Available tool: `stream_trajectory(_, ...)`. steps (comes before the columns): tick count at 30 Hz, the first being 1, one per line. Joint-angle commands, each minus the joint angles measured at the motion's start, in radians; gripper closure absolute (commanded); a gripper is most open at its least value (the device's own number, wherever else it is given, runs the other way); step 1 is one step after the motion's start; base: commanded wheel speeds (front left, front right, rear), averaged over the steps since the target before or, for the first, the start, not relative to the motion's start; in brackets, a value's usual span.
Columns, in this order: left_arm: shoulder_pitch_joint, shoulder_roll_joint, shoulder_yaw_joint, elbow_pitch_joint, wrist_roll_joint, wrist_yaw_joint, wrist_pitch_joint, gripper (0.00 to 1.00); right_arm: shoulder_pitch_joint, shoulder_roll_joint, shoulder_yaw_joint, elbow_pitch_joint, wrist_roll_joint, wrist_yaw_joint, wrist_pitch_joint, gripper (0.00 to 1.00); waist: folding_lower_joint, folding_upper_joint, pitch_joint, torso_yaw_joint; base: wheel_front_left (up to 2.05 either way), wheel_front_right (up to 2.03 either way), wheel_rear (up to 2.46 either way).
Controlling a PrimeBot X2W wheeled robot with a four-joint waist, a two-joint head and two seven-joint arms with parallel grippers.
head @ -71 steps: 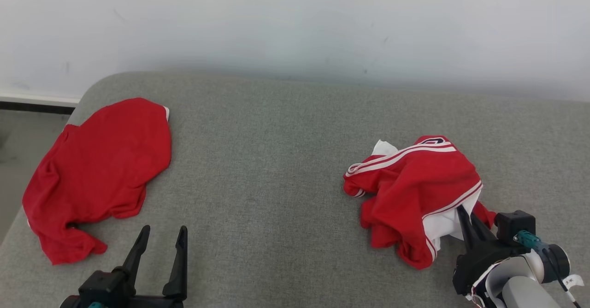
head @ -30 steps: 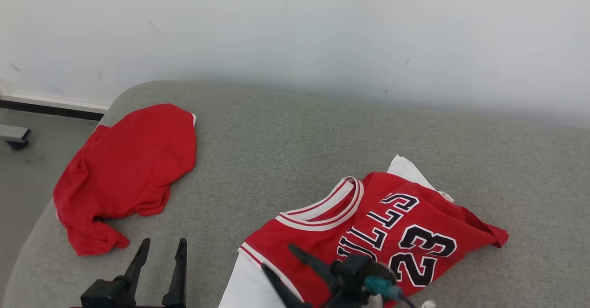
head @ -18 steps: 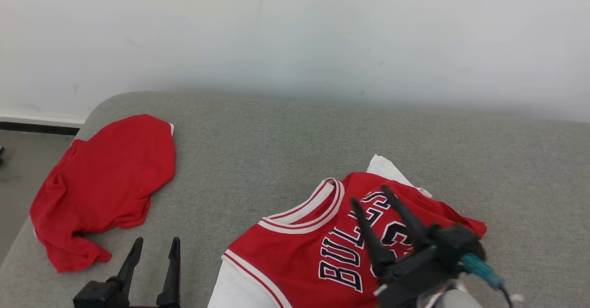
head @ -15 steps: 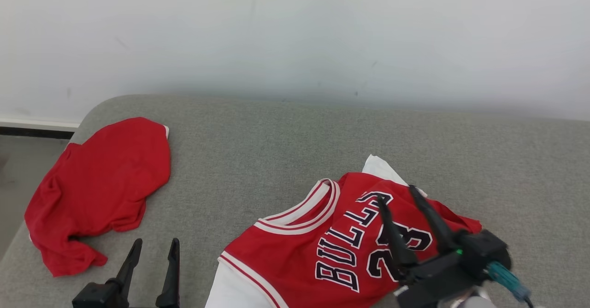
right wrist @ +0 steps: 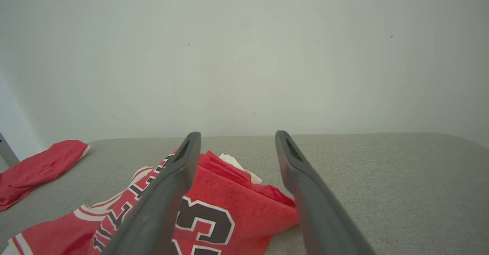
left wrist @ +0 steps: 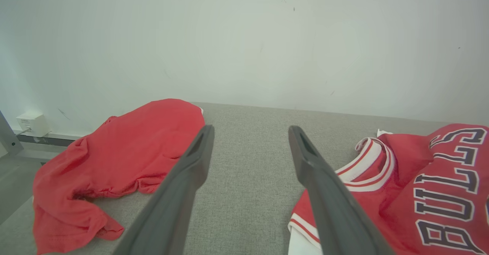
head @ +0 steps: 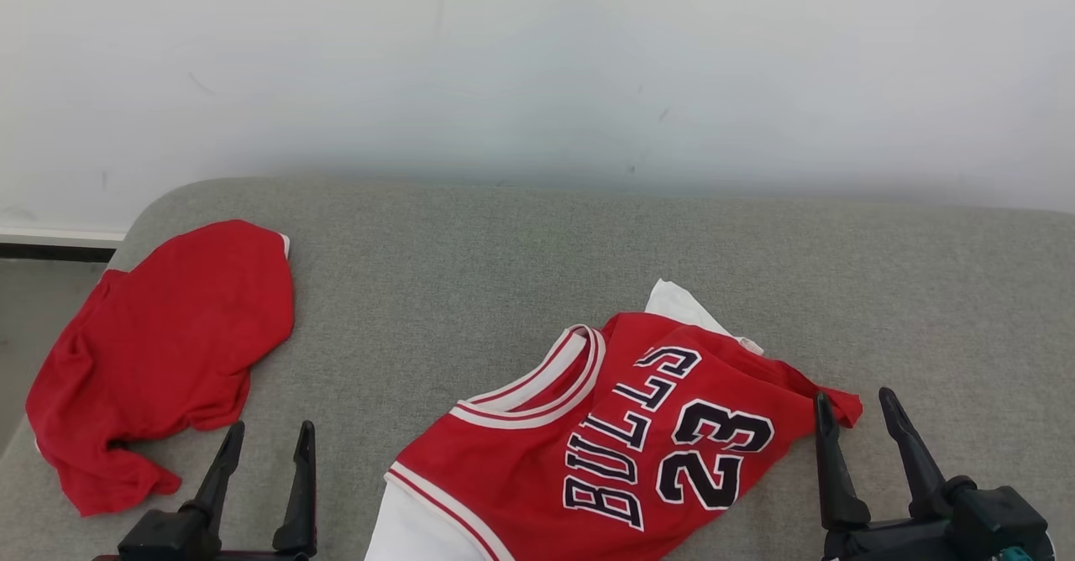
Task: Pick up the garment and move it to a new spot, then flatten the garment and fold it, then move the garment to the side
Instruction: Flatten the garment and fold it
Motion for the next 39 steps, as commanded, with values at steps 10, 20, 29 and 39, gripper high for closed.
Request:
stream_trajectory(10,-0.070,0.021,-0.022,0.017,0.020,-0.037,0.009,0.00,-0.006,0.018,0.007,-0.002,-0.020,-0.002,-0.001,0.00,0.0001,-0.0001,0.014,-0.021,0.00,0.00,0.00)
stream_trajectory(20,-0.412,0.086,-0.071,0.049,0.027,-0.149,0.105,0.00,-0.053,0.018,0.001,0.001,-0.027,-0.002,-0.001,0.00,0.0001,-0.0001,0.073,-0.111,0.00,0.00,0.00)
stream_trajectory(29,-0.662,0.120,-0.200,0.177,-0.055,-0.191,0.227,0.00,-0.094,0.025,-0.016,0.012,-0.016,-0.002,-0.001,0.00,0.0001,-0.0001,0.143,-0.231,0.00,0.00,0.00)
stream_trajectory(39,-0.775,0.189,-0.476,0.304,-0.265,-0.190,0.349,0.00,-0.128,0.032,-0.016,0.028,-0.006,-0.002,0.000,0.00,0.0001,-0.0001,0.196,-0.304,0.00,0.00,0.00)
